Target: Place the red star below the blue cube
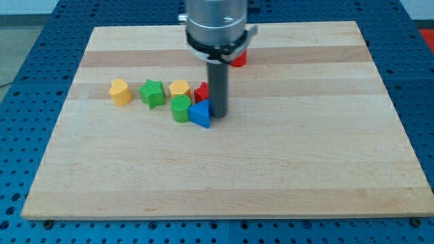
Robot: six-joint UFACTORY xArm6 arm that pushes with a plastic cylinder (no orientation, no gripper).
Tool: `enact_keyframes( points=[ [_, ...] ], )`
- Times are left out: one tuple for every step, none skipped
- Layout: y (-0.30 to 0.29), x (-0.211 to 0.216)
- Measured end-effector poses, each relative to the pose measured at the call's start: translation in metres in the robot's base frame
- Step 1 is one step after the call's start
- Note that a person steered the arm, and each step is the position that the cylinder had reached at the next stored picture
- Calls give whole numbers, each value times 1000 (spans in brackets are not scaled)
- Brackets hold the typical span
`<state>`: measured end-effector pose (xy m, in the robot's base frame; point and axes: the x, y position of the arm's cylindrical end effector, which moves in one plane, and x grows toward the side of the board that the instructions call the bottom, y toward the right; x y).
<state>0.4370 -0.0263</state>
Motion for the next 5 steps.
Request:
enact_keyframes(
  points=[
    [-4,-36],
    [-4,-50],
    [-10,-35],
    [-54,-32],
    [-75,-54]
  ],
)
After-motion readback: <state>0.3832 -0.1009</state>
